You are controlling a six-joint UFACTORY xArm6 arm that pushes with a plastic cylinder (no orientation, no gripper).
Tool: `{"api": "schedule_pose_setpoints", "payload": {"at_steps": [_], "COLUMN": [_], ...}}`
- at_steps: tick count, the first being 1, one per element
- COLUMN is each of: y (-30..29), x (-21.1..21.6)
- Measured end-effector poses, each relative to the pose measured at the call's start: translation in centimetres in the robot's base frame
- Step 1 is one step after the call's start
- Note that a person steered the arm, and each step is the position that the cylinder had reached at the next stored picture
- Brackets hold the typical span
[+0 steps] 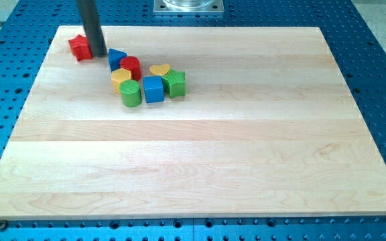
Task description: Put the blue triangle at the top center of the board
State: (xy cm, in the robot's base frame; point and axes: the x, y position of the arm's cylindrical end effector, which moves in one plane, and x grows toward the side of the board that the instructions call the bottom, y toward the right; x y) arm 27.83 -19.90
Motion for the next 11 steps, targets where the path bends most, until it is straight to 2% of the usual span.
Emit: {"api": "schedule_pose_setpoints", "payload": {"at_steps": [1,2,3,5,7,8,10,11], "y": [0.0,0.0,0.0,-2.0,-4.2,-6.2,-4.9,-4.6], "x": [3.1,3.6,0.6,1.3,4.6,4.5,-0.3,-0.3]}}
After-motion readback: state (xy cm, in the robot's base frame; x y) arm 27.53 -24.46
